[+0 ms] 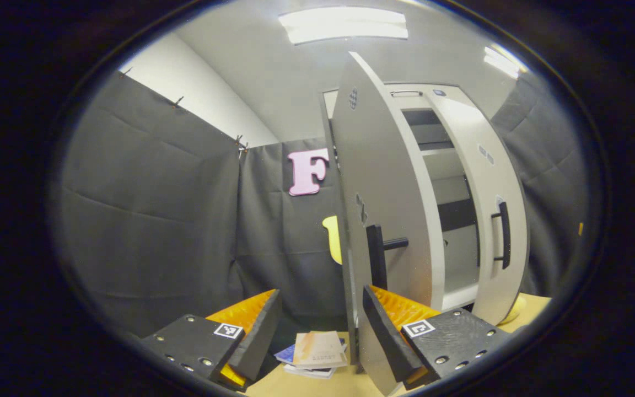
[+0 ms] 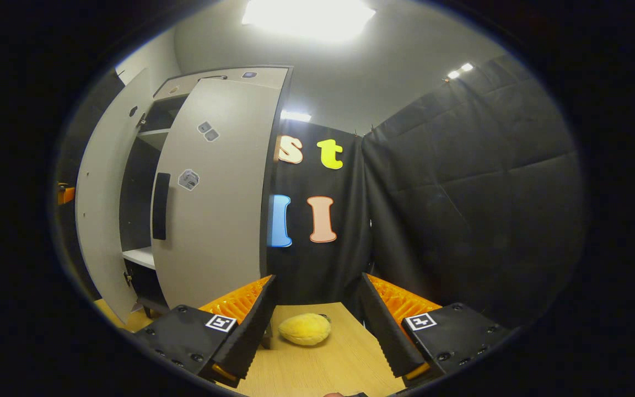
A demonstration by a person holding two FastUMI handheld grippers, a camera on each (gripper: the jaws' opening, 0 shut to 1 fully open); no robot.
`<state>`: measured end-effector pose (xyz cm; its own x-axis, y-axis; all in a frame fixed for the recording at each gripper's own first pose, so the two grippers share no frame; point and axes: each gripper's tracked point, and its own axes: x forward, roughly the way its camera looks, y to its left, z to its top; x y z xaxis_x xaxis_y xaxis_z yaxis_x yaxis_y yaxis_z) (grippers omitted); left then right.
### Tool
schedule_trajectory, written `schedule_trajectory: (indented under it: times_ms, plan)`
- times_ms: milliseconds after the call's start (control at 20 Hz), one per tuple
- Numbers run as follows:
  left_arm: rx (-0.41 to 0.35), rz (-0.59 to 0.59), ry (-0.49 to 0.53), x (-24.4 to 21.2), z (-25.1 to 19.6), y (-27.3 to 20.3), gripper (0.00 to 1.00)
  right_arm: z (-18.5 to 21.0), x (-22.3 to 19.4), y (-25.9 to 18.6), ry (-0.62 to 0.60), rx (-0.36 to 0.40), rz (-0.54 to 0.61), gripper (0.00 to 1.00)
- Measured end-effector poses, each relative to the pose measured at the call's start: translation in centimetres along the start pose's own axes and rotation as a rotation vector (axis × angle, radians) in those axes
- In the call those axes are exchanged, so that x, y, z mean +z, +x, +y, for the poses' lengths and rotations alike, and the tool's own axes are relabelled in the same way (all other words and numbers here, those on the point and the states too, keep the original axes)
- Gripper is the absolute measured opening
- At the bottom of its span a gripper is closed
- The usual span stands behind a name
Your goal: Grasp the bottle in the cabinet with the left hand and place it on the coaster, then close the right door with the right hand and the left door with the left hand.
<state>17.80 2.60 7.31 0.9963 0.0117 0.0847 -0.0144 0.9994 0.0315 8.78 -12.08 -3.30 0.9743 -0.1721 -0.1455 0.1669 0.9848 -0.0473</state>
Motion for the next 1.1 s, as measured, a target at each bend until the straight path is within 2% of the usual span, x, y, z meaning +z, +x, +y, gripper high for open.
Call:
schedule_trajectory:
  times_ms: [200,450,700,750,800,850,900,950,1100]
  plan:
    - [-0.036,-0.022,-0.012,0.3,-3.8,0.6,0.96,-2.0,0.1,-0.7,0.005,-0.032,0.0,0.95]
    - [-0.115,-0.045,-0.048,1.1,-8.9,2.8,0.96,-4.1,-0.1,-1.9,0.0,-0.068,0.008,0.95]
    - [-0.141,-0.063,-0.048,0.7,-12.9,4.6,0.96,-4.8,-0.6,-3.0,0.0,-0.082,0.021,0.95]
    - [-0.14,-0.065,-0.047,0.7,-13.3,4.7,0.96,-4.9,-0.7,-3.1,-0.002,-0.081,0.023,0.95]
    - [-0.138,-0.068,-0.047,0.6,-13.4,4.7,0.89,-4.8,-0.8,-3.2,-0.002,-0.075,0.026,0.95]
    - [-0.135,-0.071,-0.047,0.7,-13.5,4.7,0.96,-4.7,-1.0,-3.4,0.0,-0.067,0.028,0.95]
    - [-0.132,-0.072,-0.045,0.6,-13.3,4.7,0.96,-4.4,-1.0,-3.5,0.001,-0.056,0.027,0.95]
    - [-0.132,-0.068,-0.043,0.6,-13.3,4.5,0.96,-4.1,-1.0,-3.5,0.002,-0.042,0.025,0.91]
    - [-0.109,-0.064,-0.037,0.9,-12.6,3.3,0.96,-3.1,-0.3,-3.4,0.01,0.015,0.016,0.95]
